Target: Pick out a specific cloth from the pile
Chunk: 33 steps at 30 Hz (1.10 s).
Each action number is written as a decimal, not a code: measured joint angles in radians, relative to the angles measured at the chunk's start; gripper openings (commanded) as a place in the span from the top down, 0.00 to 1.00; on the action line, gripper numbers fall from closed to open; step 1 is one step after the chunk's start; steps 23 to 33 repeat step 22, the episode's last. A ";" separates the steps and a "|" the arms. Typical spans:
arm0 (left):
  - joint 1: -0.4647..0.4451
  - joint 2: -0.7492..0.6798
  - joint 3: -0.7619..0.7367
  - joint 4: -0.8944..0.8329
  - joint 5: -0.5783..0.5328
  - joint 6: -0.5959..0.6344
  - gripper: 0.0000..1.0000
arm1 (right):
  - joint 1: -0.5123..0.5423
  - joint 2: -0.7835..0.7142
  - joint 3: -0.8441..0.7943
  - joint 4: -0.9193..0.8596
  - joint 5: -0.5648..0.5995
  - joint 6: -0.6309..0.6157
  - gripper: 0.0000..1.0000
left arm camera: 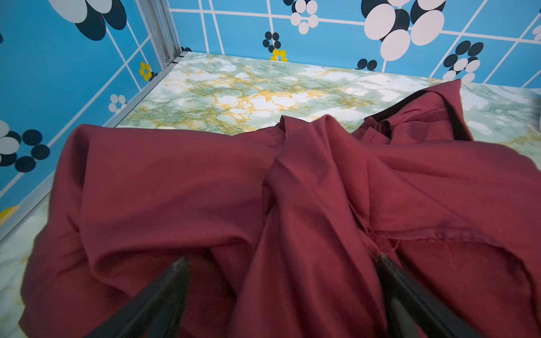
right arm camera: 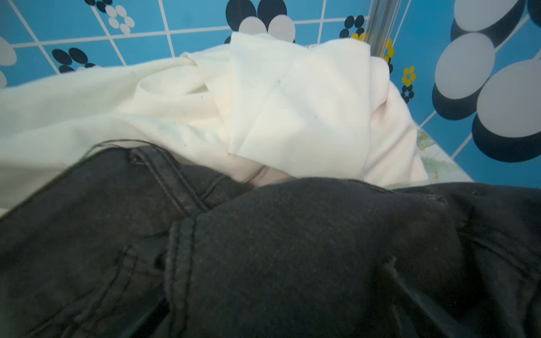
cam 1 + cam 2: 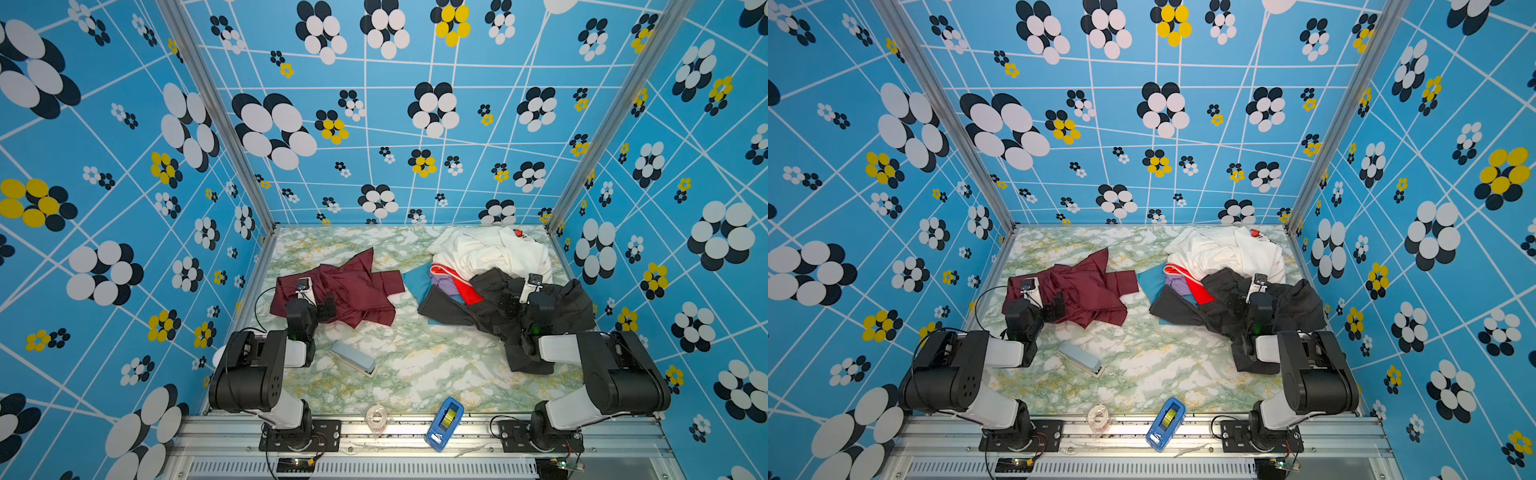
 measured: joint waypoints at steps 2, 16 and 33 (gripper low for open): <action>0.000 0.000 0.014 -0.005 0.004 0.003 0.01 | -0.001 0.000 0.000 0.021 -0.007 0.000 0.01; -0.020 0.000 0.048 -0.039 0.003 0.032 0.01 | -0.005 0.000 0.000 0.045 -0.043 -0.016 0.01; -0.020 0.000 0.049 -0.044 0.003 0.032 0.01 | -0.005 0.000 0.000 0.044 -0.053 -0.019 0.01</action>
